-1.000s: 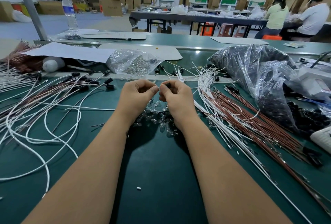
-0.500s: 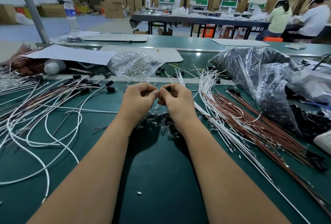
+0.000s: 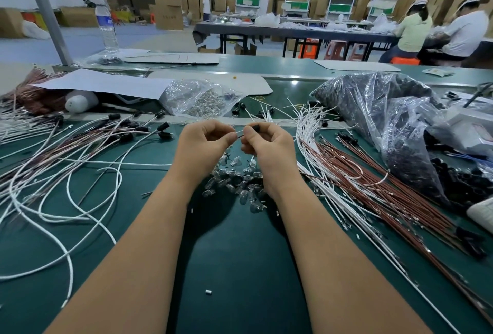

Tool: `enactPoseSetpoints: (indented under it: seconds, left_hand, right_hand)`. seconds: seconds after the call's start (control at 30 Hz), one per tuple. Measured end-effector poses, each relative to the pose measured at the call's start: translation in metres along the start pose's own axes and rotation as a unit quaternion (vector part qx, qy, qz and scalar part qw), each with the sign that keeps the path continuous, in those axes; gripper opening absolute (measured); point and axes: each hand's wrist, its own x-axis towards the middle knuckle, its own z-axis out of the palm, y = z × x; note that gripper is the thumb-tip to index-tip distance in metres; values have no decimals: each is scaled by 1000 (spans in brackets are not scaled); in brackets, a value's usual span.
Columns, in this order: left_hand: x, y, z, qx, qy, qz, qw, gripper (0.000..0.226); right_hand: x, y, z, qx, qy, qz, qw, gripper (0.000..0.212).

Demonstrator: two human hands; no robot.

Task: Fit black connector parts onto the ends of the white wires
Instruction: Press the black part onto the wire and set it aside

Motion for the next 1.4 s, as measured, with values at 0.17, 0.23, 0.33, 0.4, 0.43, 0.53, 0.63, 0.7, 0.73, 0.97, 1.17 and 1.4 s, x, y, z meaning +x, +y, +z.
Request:
enactPoseSetpoints:
  seconds: [0.17, 0.23, 0.33, 0.4, 0.43, 0.53, 0.63, 0.7, 0.73, 0.97, 1.17, 1.4]
  left_hand:
    - [0, 0, 1, 1, -3, 20, 1000, 4]
    - [0, 0, 2, 6, -4, 28, 1000, 10]
    - [0, -1, 3, 14, -6, 38, 999, 16]
    - [-1, 0, 4, 10, -3, 40, 999, 15]
    - [-1, 0, 4, 8, -1, 40, 999, 14]
    - [-1, 1, 4, 7, 3, 37, 999, 14]
    - [-2, 1, 5, 2, 3, 35, 999, 13]
    - [-2, 1, 5, 1, 3, 36, 999, 14]
    - [-2, 1, 5, 0, 2, 35, 999, 14]
    - [-1, -1, 3, 0, 6, 19, 1000, 8]
    - [0, -5, 1, 12, 14, 13, 1000, 9]
    - [1, -11, 0, 86, 54, 50, 994, 7]
  right_hand:
    - [-2, 0, 1, -9, -18, -2, 1000, 11]
    - [-3, 0, 2, -15, -22, -2, 1000, 10]
    - [-3, -1, 2, -28, -30, -3, 999, 10]
    - [-3, -2, 2, -29, -30, -4, 999, 10]
    - [-3, -2, 2, -31, -30, -4, 999, 9]
    - [-4, -2, 2, -34, -29, -2, 999, 7]
    - [-4, -3, 2, -36, -29, -2, 999, 9]
    - [-5, -4, 2, -34, -28, -6, 999, 8]
    - [-5, -4, 2, -34, -28, -9, 999, 7]
    - [-2, -5, 1, -6, 10, -21, 1000, 8]
    - [-1, -7, -2, 25, 20, -39, 999, 10]
    - [-1, -3, 0, 1, 1, -60, 998, 7]
